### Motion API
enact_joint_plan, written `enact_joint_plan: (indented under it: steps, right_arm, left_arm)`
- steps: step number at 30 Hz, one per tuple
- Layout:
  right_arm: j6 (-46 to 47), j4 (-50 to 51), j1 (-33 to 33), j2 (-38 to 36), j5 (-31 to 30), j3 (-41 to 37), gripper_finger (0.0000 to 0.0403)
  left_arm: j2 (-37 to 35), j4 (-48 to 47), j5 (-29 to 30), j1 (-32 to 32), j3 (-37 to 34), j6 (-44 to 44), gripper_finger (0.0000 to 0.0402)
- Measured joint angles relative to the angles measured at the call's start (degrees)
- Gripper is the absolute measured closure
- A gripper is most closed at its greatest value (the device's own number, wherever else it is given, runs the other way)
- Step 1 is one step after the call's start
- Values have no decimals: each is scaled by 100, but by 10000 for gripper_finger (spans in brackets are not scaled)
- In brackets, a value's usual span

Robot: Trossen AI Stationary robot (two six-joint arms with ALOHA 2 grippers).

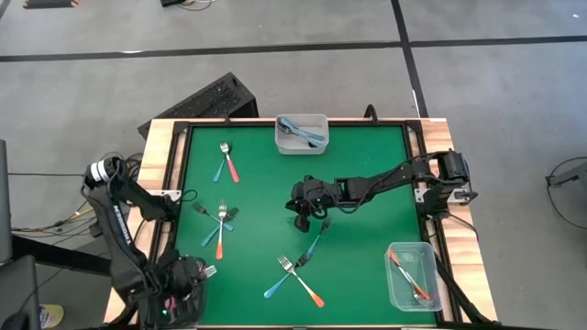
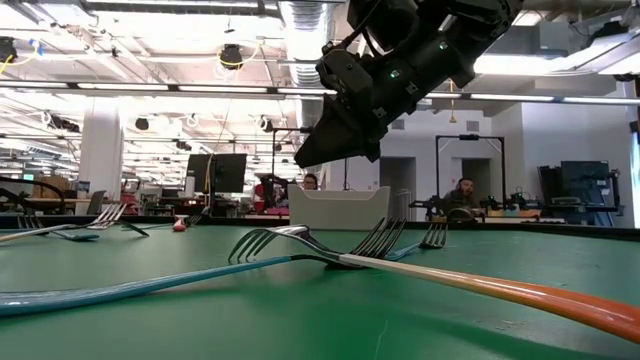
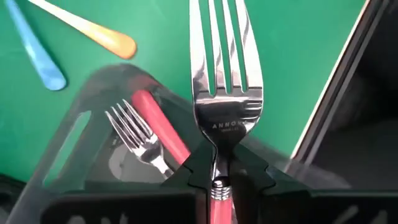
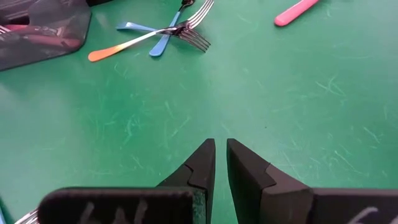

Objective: Sort silverware by color (type)
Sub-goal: Put the right red fork into the black bin, then put the blue fork into the white bin

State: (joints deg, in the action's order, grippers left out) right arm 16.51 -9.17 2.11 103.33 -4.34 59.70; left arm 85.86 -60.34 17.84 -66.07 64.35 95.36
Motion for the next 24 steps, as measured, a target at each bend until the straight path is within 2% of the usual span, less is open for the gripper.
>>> enact_joint_plan:
  steps: [5,12,17,24]
  right_arm:
    - [-9,6,0,0,6,0,335]
    - [-46,79,13,0,9,0,335]
    - [-42,79,14,0,11,-2,335]
    - [-4,74,76,0,9,-2,335]
  left_arm:
    - [11,-226,196,-143,99,1089,378]
    - [351,-335,-795,-478,-87,2296,375]
    - [446,-256,-604,-492,-86,2303,367]
    - [446,-328,-725,-417,-86,2195,312]
